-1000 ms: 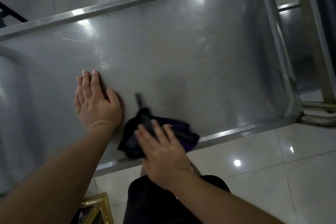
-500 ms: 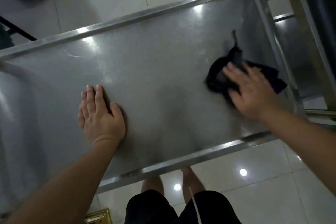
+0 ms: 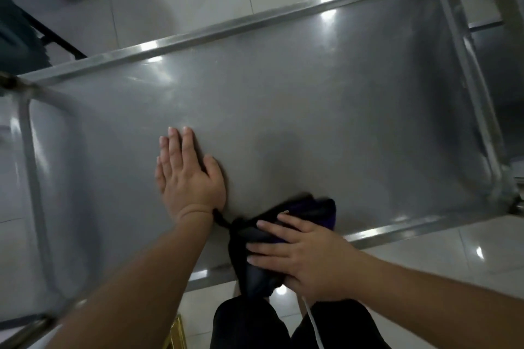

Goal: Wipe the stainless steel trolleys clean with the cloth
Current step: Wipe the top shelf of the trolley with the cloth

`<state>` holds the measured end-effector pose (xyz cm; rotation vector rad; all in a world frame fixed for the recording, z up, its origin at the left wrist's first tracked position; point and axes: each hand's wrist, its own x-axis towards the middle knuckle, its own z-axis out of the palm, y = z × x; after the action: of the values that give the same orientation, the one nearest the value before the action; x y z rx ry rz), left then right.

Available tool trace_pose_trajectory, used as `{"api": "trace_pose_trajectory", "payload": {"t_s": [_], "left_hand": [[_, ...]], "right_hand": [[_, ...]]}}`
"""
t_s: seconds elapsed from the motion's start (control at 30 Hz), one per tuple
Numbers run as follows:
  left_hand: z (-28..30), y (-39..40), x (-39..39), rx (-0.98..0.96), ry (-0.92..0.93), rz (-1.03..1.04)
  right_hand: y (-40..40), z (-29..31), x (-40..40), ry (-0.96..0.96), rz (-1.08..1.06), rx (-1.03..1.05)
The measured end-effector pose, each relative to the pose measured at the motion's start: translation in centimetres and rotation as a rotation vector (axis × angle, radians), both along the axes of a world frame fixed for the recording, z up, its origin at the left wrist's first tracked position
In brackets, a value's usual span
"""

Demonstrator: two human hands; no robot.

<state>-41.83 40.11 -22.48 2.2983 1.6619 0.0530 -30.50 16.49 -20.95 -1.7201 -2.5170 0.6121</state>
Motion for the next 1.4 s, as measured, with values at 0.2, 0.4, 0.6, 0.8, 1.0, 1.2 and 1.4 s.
{"api": "trace_pose_trajectory", "payload": {"t_s": [0.2, 0.4, 0.6, 0.8, 1.0, 1.2, 1.4], "left_hand": [[0.2, 0.1, 0.1, -0.008, 0.007, -0.006], [0.0, 0.1, 0.0, -0.027, 0.027, -0.012], [0.0, 0.3, -0.2, -0.048, -0.005, -0.019], [0.6, 0.7, -0.2, -0.123, -0.010, -0.032], [3.2, 2.7, -1.4, -0.323, -0.030, -0.140], [6.6, 3.1, -5.1, -0.458, 0.043, -0.315], [9.2, -0.3, -11.0, -0.560, 0.133, -0.399]], "right_hand": [[10.8, -0.5, 9.2, -0.090, -0.043, -0.003], [25.2, 0.0, 15.6, -0.074, -0.688, -0.076], [22.9, 0.1, 12.8, -0.082, -0.775, -0.100], [11.4, 1.1, 2.7, -0.023, -0.692, -0.165], [4.4, 1.5, -5.5, -0.030, -0.434, -0.303], [3.3, 2.8, -7.5, -0.135, -0.369, -0.348], [4.2, 6.0, -8.1, -0.202, -0.309, -0.512]]}}
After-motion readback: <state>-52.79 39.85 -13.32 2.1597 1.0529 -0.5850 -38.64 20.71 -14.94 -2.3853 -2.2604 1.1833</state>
